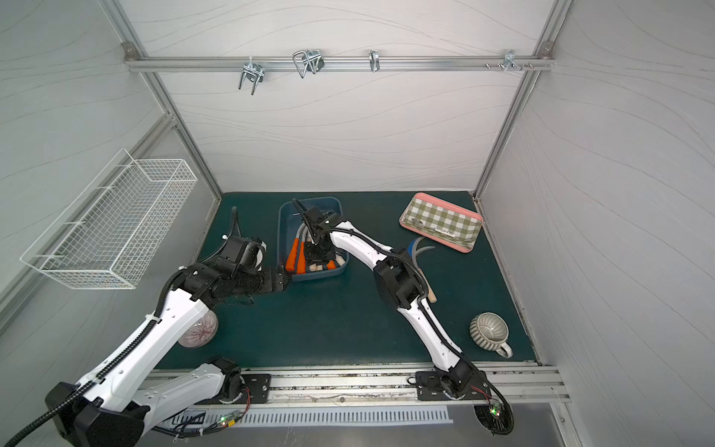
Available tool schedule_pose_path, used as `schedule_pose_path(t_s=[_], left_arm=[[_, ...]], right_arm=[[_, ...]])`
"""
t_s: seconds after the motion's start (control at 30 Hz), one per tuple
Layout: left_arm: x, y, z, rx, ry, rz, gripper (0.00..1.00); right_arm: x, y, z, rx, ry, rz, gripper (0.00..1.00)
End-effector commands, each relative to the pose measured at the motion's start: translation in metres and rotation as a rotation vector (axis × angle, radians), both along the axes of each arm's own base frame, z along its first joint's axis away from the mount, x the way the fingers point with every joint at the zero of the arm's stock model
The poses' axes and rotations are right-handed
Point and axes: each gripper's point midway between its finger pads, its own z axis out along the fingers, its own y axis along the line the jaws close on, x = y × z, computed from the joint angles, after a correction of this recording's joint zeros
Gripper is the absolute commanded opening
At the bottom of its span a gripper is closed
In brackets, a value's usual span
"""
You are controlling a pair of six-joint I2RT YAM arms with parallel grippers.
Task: Put small sickles into storage boxes
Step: Place the sickle in the storage box.
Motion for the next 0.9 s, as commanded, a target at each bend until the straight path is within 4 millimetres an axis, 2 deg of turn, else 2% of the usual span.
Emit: schedule_pose_path(t_s=[0.0, 0.17, 0.27, 0.47, 0.67, 0.87], left_arm=[[0.004, -0.001, 0.005, -0.015, -0.025, 0.003, 0.99], [0.005, -0.002, 0.007, -0.019, -0.029, 0.000, 0.99], [0.006, -0.003, 0.009, -0.021, -0.035, -0.005, 0.99], [0.008, -0.006, 0.017, -0.026, -0.047, -0.016, 0.99], [0.010, -0.011, 0.022, -0.051, -0.049, -0.022, 0.99], [0.010, -0.020, 0.020, -0.086, -0.028, -0.023, 0.99]], right_arm=[[0.001, 0.007, -0.005, 0.016, 0.019, -0.006, 0.30], [0.001, 0.010, -0.004, 0.037, 0.026, -0.002, 0.44], [0.002, 0.011, 0.003, 0.046, 0.023, 0.002, 0.47], [0.006, 0.002, 0.029, 0.062, -0.007, -0.001, 0.51], [0.005, -0.011, 0.051, 0.076, -0.025, -0.001, 0.70], [-0.005, -0.022, 0.070, 0.090, -0.030, 0.021, 0.80]])
